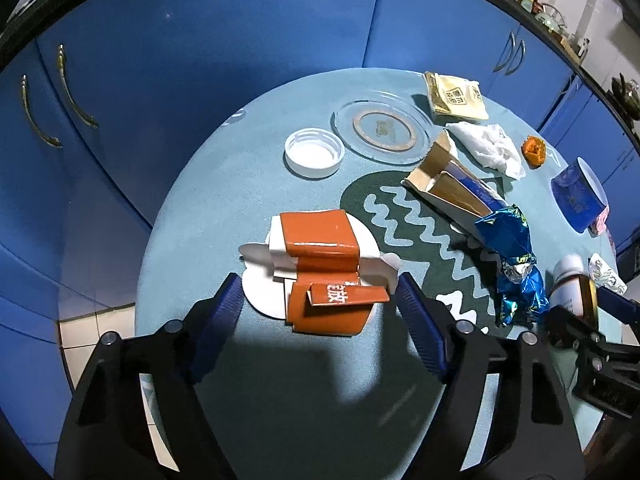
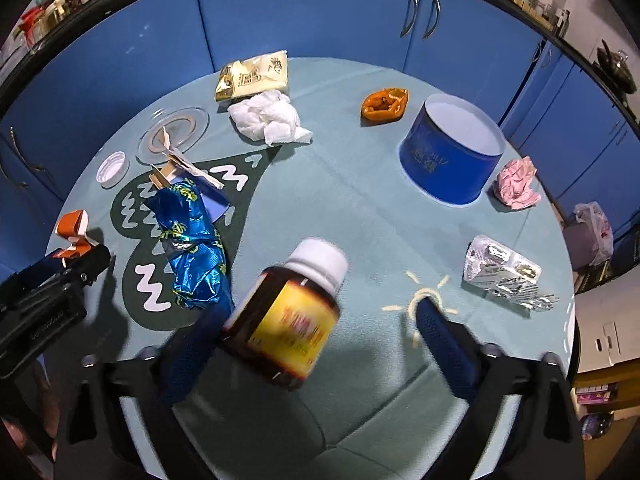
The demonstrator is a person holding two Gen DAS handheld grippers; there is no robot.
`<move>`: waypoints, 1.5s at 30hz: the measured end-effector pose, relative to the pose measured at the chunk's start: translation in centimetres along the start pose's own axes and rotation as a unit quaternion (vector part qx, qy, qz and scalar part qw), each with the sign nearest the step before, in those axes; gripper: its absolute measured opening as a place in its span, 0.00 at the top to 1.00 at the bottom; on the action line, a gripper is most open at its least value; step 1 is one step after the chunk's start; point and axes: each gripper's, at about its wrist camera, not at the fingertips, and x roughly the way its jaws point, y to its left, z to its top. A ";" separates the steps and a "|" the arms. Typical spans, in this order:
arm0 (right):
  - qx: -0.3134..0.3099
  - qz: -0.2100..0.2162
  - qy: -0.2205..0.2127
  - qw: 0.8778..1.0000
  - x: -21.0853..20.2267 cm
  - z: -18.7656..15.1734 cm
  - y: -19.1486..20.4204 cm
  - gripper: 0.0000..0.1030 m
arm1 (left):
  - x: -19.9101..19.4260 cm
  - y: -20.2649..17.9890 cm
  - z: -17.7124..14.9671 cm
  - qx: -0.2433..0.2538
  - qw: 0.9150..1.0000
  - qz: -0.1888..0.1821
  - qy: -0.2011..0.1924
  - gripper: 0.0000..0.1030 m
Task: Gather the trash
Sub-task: 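Grasp the brown pill bottle with the right gripper while the left gripper grasps the orange paper box, then carry the pill bottle and orange box with both grippers over the black bin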
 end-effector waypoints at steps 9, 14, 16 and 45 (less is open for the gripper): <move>0.002 -0.009 -0.016 1.000 -0.7 0.0 -0.9 0.55 | -1.5 -0.9 0.1 0.000 1.000 -0.010 -0.029 0.40; 0.016 -0.013 -0.038 0.999 -1.9 0.2 -2.5 0.56 | -2.5 -2.3 0.9 0.010 0.999 -0.014 -0.039 0.70; 0.023 -0.013 -0.043 0.999 -2.2 0.3 -3.2 0.57 | -2.6 -3.0 1.2 0.012 0.999 -0.016 -0.041 0.70; 0.176 -0.085 -0.107 0.975 -8.5 -3.4 -21.1 0.57 | -8.2 -22.5 1.6 0.153 0.978 -0.098 -0.103 0.70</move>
